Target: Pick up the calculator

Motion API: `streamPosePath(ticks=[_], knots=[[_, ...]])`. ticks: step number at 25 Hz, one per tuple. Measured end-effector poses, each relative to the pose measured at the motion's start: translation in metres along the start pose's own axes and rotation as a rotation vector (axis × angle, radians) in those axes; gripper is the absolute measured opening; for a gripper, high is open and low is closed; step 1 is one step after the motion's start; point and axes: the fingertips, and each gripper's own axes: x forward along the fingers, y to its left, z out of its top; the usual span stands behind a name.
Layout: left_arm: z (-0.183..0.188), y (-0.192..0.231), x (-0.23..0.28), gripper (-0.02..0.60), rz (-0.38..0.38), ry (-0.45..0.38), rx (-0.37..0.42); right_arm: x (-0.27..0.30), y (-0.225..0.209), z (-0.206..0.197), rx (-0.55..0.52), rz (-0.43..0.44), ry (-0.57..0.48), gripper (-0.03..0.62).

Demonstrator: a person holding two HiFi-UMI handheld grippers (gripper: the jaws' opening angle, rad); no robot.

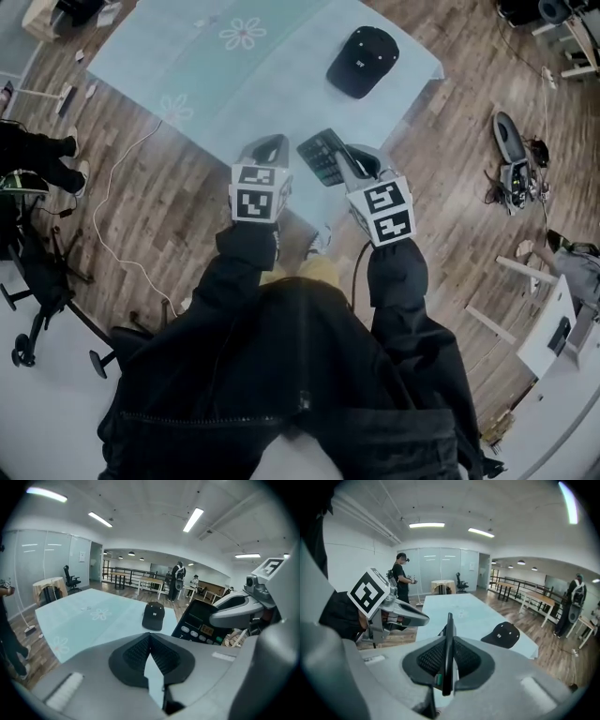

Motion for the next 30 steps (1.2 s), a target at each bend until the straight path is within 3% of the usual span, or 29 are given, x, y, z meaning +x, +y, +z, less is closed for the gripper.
streamPosePath(ticks=[7, 13, 22, 30], knots=[[0.096, -0.025, -0.035, 0.003, -0.027, -0.187, 0.084, -0.069, -0.017, 0.058, 0.061, -0.205, -0.226, 0.049], [0.171, -0.043, -0.066, 0.003, -0.045, -0.342, 0.141, -0.122, -0.036, 0.121, 0.05, -0.339, -0.43, 0.048], [0.227, -0.069, -0.106, 0.003, -0.042, -0.493, 0.196, -0.192, -0.048, 0.175, -0.002, -0.483, -0.646, 0.049], [0.254, -0.08, -0.121, 0.003, 0.026, -0.575, 0.275, -0.22, -0.054, 0.194, -0.041, -0.532, -0.714, 0.049]])
